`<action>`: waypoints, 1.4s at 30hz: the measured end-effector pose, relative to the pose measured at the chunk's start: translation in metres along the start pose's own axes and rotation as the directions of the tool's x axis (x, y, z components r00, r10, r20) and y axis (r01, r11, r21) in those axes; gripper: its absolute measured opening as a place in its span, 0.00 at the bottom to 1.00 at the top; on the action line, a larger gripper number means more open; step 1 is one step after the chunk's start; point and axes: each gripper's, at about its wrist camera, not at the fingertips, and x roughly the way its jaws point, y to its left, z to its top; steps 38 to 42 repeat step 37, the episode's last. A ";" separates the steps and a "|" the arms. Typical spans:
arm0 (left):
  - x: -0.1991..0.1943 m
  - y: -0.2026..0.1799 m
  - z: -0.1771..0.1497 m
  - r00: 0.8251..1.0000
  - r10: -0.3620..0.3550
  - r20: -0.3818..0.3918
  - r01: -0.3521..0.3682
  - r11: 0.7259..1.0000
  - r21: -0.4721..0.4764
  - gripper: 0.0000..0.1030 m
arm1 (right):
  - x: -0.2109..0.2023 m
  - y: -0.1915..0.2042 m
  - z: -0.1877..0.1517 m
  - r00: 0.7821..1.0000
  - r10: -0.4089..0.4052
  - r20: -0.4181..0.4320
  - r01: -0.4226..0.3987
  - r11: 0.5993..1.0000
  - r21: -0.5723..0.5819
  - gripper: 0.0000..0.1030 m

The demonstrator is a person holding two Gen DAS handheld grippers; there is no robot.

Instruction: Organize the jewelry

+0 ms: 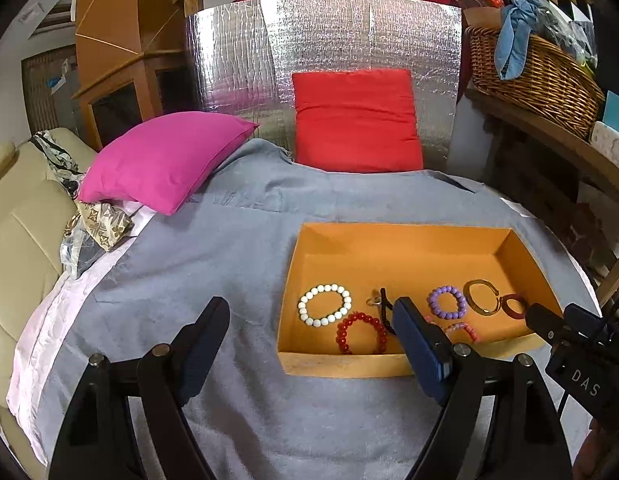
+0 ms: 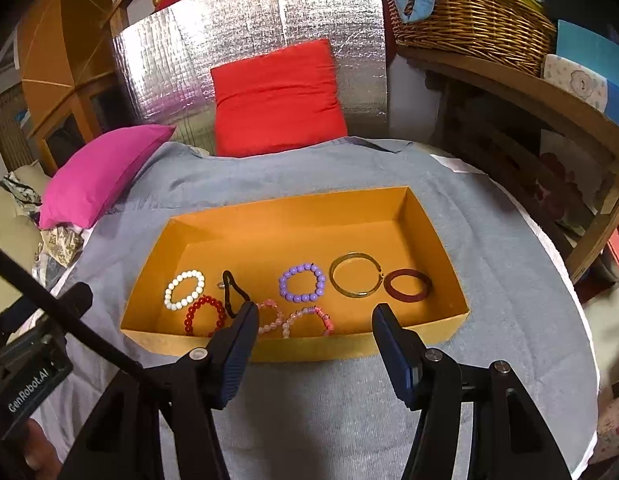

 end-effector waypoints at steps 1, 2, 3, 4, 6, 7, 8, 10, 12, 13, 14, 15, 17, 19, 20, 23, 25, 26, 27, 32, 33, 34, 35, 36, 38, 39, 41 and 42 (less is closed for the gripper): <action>0.000 0.000 0.001 1.000 0.002 0.001 -0.002 1.000 -0.001 0.82 | 0.000 -0.001 0.001 1.000 0.000 0.000 0.000 1.000 0.003 0.61; 0.000 -0.001 0.001 1.000 0.002 0.003 -0.002 1.000 -0.002 0.82 | 0.001 -0.002 0.001 1.000 -0.002 0.000 0.002 1.000 0.006 0.61; 0.001 -0.001 0.002 1.000 0.003 0.003 -0.003 1.000 -0.001 0.82 | 0.002 -0.002 0.002 1.000 -0.003 0.000 0.003 1.000 0.007 0.61; 0.001 -0.002 0.002 1.000 0.005 0.002 -0.005 1.000 -0.001 0.82 | 0.003 -0.003 0.002 1.000 -0.005 -0.001 0.005 1.000 0.008 0.61; 0.002 -0.003 0.003 1.000 0.003 0.000 -0.003 1.000 -0.001 0.82 | 0.005 -0.004 0.003 1.000 -0.010 -0.006 0.010 1.000 0.009 0.61; 0.002 -0.003 0.003 1.000 0.002 -0.001 -0.002 1.000 -0.002 0.82 | 0.006 -0.005 0.003 1.000 -0.011 -0.010 0.012 1.000 0.010 0.61; 0.003 -0.003 0.003 1.000 0.002 -0.001 -0.002 1.000 -0.002 0.82 | 0.007 -0.005 0.003 1.000 -0.012 -0.012 0.013 1.000 0.012 0.61; 0.003 -0.004 0.003 1.000 0.004 0.000 -0.004 1.000 -0.002 0.82 | 0.009 -0.006 0.003 1.000 -0.014 -0.014 0.015 1.000 0.016 0.61; 0.003 -0.004 0.003 1.000 0.002 -0.002 -0.002 1.000 -0.002 0.82 | 0.010 -0.007 0.003 1.000 -0.017 -0.014 0.018 1.000 0.017 0.61; 0.003 -0.004 0.003 1.000 0.002 -0.003 -0.002 1.000 -0.002 0.82 | 0.010 -0.007 0.004 1.000 -0.018 -0.016 0.019 1.000 0.016 0.61; 0.003 -0.005 0.003 1.000 0.001 -0.003 -0.001 1.000 -0.001 0.82 | 0.011 -0.007 0.003 1.000 -0.018 -0.017 0.019 1.000 0.016 0.61; 0.003 -0.005 0.003 1.000 0.000 -0.002 0.000 1.000 0.000 0.82 | 0.012 -0.007 0.003 1.000 -0.018 -0.018 0.018 1.000 0.015 0.61; 0.002 -0.005 0.003 1.000 0.001 -0.001 -0.001 1.000 -0.001 0.82 | 0.013 -0.006 0.003 1.000 -0.021 -0.020 0.021 1.000 0.013 0.61; 0.002 -0.005 0.003 1.000 -0.002 0.000 0.002 1.000 -0.001 0.82 | 0.014 -0.006 0.003 1.000 -0.021 -0.020 0.022 1.000 0.013 0.61; 0.002 -0.005 0.004 1.000 -0.001 0.000 0.001 1.000 -0.001 0.82 | 0.014 -0.006 0.002 1.000 -0.022 -0.020 0.022 1.000 0.014 0.61; 0.002 -0.004 0.003 1.000 -0.002 0.001 0.002 1.000 -0.002 0.82 | 0.015 -0.006 0.002 1.000 -0.022 -0.020 0.022 1.000 0.014 0.61; 0.002 -0.005 0.003 1.000 -0.001 0.000 0.001 1.000 -0.002 0.82 | 0.015 -0.005 0.002 1.000 -0.022 -0.021 0.023 1.000 0.014 0.61; 0.002 -0.005 0.003 1.000 0.000 0.000 0.000 1.000 0.000 0.82 | 0.015 -0.005 0.002 1.000 -0.023 -0.020 0.023 1.000 0.014 0.61; 0.002 -0.005 0.003 1.000 0.000 -0.001 0.000 1.000 0.001 0.82 | 0.015 -0.005 0.003 1.000 -0.022 -0.021 0.022 1.000 0.014 0.61; 0.001 -0.006 0.000 1.000 -0.013 0.007 0.013 1.000 0.012 0.82 | 0.016 -0.006 0.002 1.000 -0.027 -0.014 0.027 1.000 0.009 0.61; -0.001 -0.006 -0.001 1.000 -0.019 0.013 0.019 1.000 0.017 0.82 | 0.017 -0.007 0.001 0.999 -0.033 -0.012 0.033 0.999 0.005 0.61; -0.004 -0.007 -0.003 0.999 -0.033 0.026 0.032 0.999 0.028 0.82 | 0.017 -0.008 0.000 0.999 -0.039 -0.014 0.039 0.999 0.002 0.61; -0.007 -0.008 -0.005 0.998 -0.046 0.036 0.044 0.998 0.039 0.82 | 0.017 -0.010 -0.001 0.999 -0.042 -0.015 0.042 0.999 0.001 0.61; -0.010 -0.009 -0.007 0.998 -0.050 0.038 0.048 0.998 0.048 0.82 | 0.016 -0.012 -0.002 0.999 -0.041 -0.014 0.041 0.999 0.007 0.61; -0.013 -0.009 -0.010 0.998 -0.050 0.036 0.048 0.997 0.052 0.82 | 0.013 -0.015 -0.004 0.999 -0.036 -0.007 0.036 0.999 0.014 0.61; -0.013 -0.009 -0.010 0.998 -0.050 0.036 0.048 0.997 0.052 0.82 | 0.013 -0.015 -0.004 0.999 -0.036 -0.007 0.036 0.999 0.014 0.61; -0.013 -0.009 -0.010 0.998 -0.050 0.036 0.048 0.997 0.052 0.82 | 0.013 -0.015 -0.004 0.999 -0.036 -0.007 0.036 0.999 0.014 0.61; -0.013 -0.009 -0.010 0.998 -0.050 0.036 0.048 0.997 0.052 0.82 | 0.013 -0.015 -0.004 0.999 -0.036 -0.007 0.036 0.999 0.014 0.61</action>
